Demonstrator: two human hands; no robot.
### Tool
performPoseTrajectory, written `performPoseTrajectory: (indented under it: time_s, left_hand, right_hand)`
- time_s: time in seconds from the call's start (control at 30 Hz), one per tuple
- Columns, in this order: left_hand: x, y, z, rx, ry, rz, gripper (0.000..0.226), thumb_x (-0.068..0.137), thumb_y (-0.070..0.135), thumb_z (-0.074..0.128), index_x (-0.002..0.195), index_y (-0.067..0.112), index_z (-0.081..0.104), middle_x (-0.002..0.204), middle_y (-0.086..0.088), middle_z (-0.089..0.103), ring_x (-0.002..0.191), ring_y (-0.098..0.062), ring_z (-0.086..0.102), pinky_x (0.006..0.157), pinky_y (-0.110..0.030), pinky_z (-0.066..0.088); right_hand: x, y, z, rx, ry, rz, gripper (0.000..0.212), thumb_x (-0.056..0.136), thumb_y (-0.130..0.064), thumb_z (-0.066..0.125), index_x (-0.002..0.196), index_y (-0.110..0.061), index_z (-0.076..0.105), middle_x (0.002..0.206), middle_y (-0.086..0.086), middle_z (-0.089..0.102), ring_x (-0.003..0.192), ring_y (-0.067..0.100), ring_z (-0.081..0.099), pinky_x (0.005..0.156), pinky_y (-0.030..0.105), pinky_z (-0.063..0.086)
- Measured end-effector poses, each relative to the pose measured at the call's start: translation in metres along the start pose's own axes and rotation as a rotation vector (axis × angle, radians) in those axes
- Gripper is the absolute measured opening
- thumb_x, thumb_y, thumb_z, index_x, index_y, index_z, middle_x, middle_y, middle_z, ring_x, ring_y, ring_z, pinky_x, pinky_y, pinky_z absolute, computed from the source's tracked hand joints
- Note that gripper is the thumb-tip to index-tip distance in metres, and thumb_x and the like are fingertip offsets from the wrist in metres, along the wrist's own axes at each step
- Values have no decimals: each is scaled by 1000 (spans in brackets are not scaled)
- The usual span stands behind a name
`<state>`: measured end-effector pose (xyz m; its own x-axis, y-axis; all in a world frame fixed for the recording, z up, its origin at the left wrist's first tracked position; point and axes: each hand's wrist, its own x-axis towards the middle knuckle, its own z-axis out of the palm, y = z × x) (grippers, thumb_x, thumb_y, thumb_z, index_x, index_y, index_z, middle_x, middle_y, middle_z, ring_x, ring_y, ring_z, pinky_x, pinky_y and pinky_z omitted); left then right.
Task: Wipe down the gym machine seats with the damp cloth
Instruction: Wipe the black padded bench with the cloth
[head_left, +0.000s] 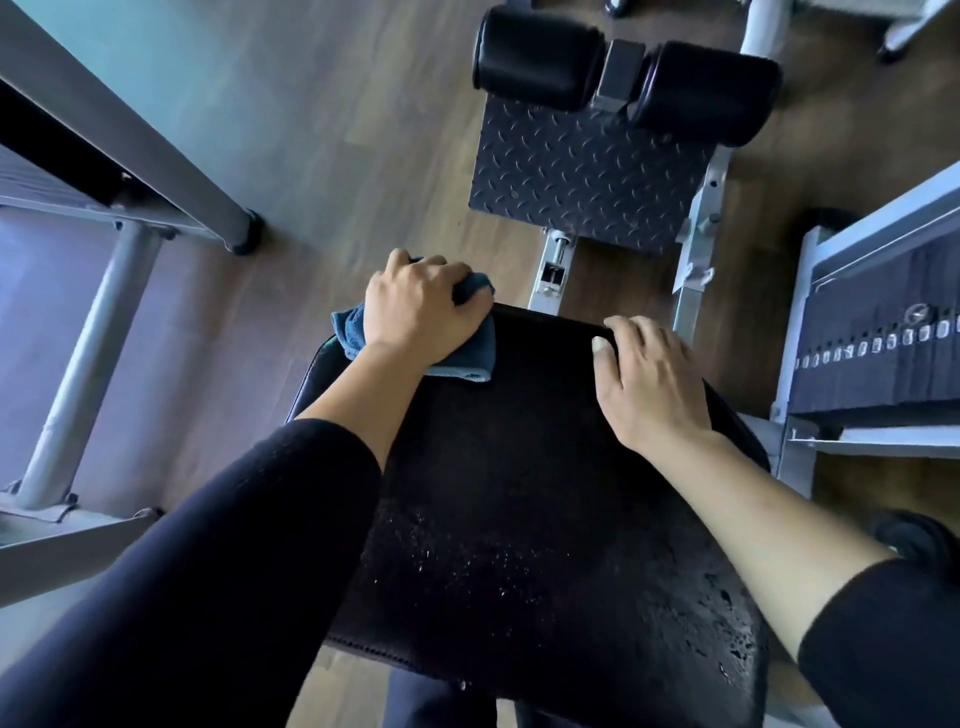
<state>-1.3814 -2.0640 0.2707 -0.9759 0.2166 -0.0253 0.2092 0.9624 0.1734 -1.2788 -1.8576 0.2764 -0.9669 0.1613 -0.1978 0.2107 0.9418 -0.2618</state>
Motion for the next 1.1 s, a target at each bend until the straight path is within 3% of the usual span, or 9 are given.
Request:
performPoseTrajectory:
  time_s: [0.27,0.37,0.47,0.57,0.73,0.93,1.1]
  left_hand:
    - [1,85,16,-55,-16,307,47,88,58,35,84,29,72,83,9,69,89,-26,56,65,-31,40]
    - [-3,97,22,-104,17,393,39,86,53,42,80,29,72,73,8,66,77,-27,56,57,-29,44]
    - [-6,74,20,-70,92,427,32,85,51,47,87,31,72,75,8,67,75,-28,57,52,-25,33]
    - [-4,36,10,-11,114,235,35,86,52,47,88,27,72,79,5,67,82,-31,57,56,-29,34]
    - [-18,-23,-15,-7,-47,-210,44,92,61,35,113,34,61,113,2,63,108,-33,49,75,-37,41]
    - [-69,-45,-28,-22,-11,-340,49,90,64,38,128,37,49,125,5,54,110,-34,44,69,-36,33]
    - [-128,-55,-35,-27,-9,-463,54,88,67,38,137,44,37,133,9,45,107,-32,46,71,-37,39]
  right_hand:
    - [-20,28,-6,-38,-17,36,57,96,-39,23,139,-6,39,133,13,51,119,31,48,97,42,40]
    - [-27,33,-5,1,-8,111,51,97,-32,34,138,-3,39,134,17,50,119,34,47,97,43,39]
    - [-30,31,-5,19,2,122,52,97,-31,36,139,-2,37,135,18,48,121,34,45,99,44,38]
    - [-29,23,-3,-24,13,119,57,98,-37,26,143,-2,31,142,18,42,130,34,38,110,43,28]
    - [-28,-9,6,-46,22,1,66,96,-43,17,150,-5,17,157,15,15,146,27,9,119,38,3]
    - [-41,-52,17,-10,2,-141,65,97,-43,14,150,-5,17,158,13,13,147,24,6,119,42,5]
    - [-62,-53,19,-17,-7,-188,65,97,-44,13,150,-7,15,158,12,11,147,23,4,119,41,3]
